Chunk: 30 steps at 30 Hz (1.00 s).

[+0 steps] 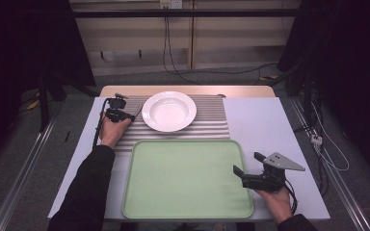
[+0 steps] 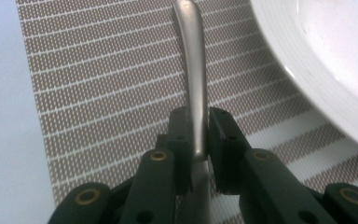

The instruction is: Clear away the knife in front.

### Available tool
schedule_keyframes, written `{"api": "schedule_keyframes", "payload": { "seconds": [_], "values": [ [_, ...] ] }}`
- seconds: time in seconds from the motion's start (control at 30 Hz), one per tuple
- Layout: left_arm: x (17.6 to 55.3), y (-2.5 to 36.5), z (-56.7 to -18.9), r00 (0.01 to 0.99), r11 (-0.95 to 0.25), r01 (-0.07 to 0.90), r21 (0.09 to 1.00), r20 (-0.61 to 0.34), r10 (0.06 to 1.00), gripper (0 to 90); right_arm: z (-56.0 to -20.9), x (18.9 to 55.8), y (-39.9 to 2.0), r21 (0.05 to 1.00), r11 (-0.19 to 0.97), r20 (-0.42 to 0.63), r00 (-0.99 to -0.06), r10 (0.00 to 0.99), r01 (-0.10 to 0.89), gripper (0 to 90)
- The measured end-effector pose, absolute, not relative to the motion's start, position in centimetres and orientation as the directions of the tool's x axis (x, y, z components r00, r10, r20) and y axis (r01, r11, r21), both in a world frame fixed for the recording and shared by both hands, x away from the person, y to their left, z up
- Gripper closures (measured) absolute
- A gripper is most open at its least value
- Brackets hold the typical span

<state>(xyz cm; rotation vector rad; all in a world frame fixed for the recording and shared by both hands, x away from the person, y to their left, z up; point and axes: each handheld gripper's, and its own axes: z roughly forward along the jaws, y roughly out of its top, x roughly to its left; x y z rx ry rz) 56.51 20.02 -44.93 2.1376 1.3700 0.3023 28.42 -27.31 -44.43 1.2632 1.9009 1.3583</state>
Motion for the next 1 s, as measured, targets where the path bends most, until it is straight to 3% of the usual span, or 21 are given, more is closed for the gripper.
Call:
{"api": "schedule_keyframes", "payload": {
  "seconds": [0.63, 1.0],
  "values": [
    [54.1, 20.7, -44.4, 0.482, -0.367, 0.758, 0.539, -0.085, 0.872, 79.7, -44.5, 28.6, -27.1, 0.912, 0.082, 0.123, -0.458, 0.880, 0.401, 4.3],
    [54.7, 20.6, -44.7, 0.488, -0.358, 0.744, 0.564, -0.093, 0.868, 77.6, -44.5, 28.7, -26.9, 0.912, 0.091, 0.120, -0.471, 0.874, 0.400, 4.3]
  ]
}}
